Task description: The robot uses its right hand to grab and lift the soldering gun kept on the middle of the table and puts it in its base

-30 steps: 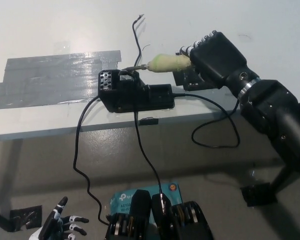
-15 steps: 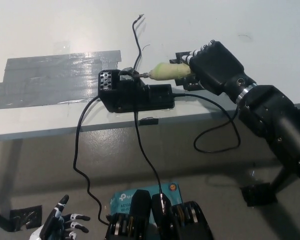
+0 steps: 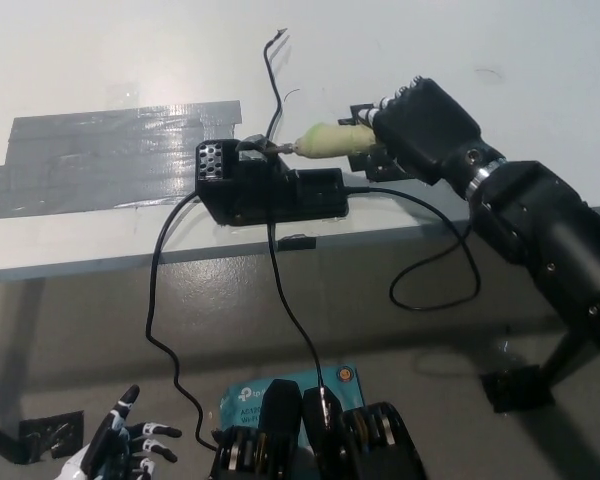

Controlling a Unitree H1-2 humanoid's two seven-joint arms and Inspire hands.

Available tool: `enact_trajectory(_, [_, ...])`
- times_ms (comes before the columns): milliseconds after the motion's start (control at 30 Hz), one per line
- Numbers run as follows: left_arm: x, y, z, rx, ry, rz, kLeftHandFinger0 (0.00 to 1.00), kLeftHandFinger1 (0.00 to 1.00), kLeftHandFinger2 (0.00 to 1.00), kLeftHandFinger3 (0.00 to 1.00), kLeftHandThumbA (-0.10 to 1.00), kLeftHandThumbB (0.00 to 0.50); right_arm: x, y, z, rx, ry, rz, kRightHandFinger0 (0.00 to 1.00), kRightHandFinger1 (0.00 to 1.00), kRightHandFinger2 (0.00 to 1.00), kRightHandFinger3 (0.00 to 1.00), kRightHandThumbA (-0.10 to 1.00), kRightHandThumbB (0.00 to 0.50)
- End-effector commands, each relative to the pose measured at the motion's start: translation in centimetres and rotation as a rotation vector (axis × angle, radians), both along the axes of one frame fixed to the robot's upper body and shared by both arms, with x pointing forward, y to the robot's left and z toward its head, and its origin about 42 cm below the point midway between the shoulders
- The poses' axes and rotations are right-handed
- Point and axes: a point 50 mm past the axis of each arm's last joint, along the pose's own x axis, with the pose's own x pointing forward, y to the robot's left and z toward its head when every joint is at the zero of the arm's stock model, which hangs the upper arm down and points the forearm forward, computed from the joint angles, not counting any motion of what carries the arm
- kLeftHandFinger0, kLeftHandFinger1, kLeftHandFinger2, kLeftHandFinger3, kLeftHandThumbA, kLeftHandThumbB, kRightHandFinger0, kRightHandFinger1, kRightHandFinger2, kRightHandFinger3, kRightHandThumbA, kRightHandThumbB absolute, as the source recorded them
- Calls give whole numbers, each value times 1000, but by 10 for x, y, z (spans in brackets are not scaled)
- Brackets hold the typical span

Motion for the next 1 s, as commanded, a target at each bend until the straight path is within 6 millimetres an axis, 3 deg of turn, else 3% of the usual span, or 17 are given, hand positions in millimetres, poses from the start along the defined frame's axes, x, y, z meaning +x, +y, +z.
enact_trajectory(0, [8,-4,9,-13,-34,-32,0,146,408,539,1000,500,9,23,38,-7,-87,53,0,156,524,361,-100,116])
enact_trajectory(100, [9,-7,10,-13,-43,-45,0,149,414,546,1000,500,13,24,36,-6,-111,77,0,161,529,372,-100,140])
enact_trajectory(167, [9,-7,11,-12,-49,-48,0,135,394,532,1000,500,14,25,29,6,-122,89,0,135,491,170,-100,100])
enact_trajectory(300, [14,-11,15,-11,-54,-49,0,134,383,530,1000,500,15,24,27,-39,-115,67,0,159,539,291,-100,120])
enact_trajectory(367, [18,-13,17,-15,-58,-62,0,136,396,535,1000,500,14,22,22,-51,-145,94,0,141,506,344,-100,149])
enact_trajectory(433, [19,-17,17,-6,-64,-69,0,123,373,531,1000,500,12,21,14,-56,-136,89,0,148,511,322,66,68])
enact_trajectory(500, [19,-21,17,-5,-61,-70,0,115,359,526,1000,500,10,19,8,-89,-149,89,0,147,515,297,66,74])
enact_trajectory(567, [20,-25,18,-7,-63,-83,0,135,368,558,1000,500,11,24,3,-68,-96,85,0,141,527,286,11,34])
enact_trajectory(600, [21,-27,17,-10,-65,-86,0,155,380,569,1000,500,11,25,3,-57,-86,76,0,143,524,322,5,39])
enact_trajectory(667, [22,-27,17,-14,-68,-87,0,170,392,575,1000,500,12,31,2,-42,-126,101,0,109,481,270,-25,108])
enact_trajectory(767, [23,-31,18,-14,-65,-87,0,172,382,571,1000,500,15,37,5,-43,-128,109,0,112,492,243,-74,97])
enact_trajectory(800, [22,-32,16,-16,-62,-101,1,192,424,612,1000,500,16,45,11,-50,-153,123,0,112,491,315,-60,141])
enact_trajectory(833, [21,-33,14,-17,-59,-104,0,193,429,616,1000,500,17,46,13,-59,-156,130,0,103,481,345,-66,148])
enact_trajectory(867, [21,-33,15,-18,-59,-105,0,183,437,623,1000,500,18,49,18,-66,-150,128,0,75,459,328,-78,170])
enact_trajectory(900, [21,-32,15,-15,-64,-108,0,170,435,626,1000,500,19,53,25,-75,-141,125,0,90,476,462,-79,199])
enact_trajectory(933, [21,-32,15,-11,-66,-110,0,166,427,623,1000,500,19,56,29,-74,-139,123,0,45,406,504,-80,200])
enact_trajectory(967, [21,-31,16,-8,-69,-112,0,168,421,614,1000,500,19,61,35,-78,-159,124,0,4,343,609,-62,195])
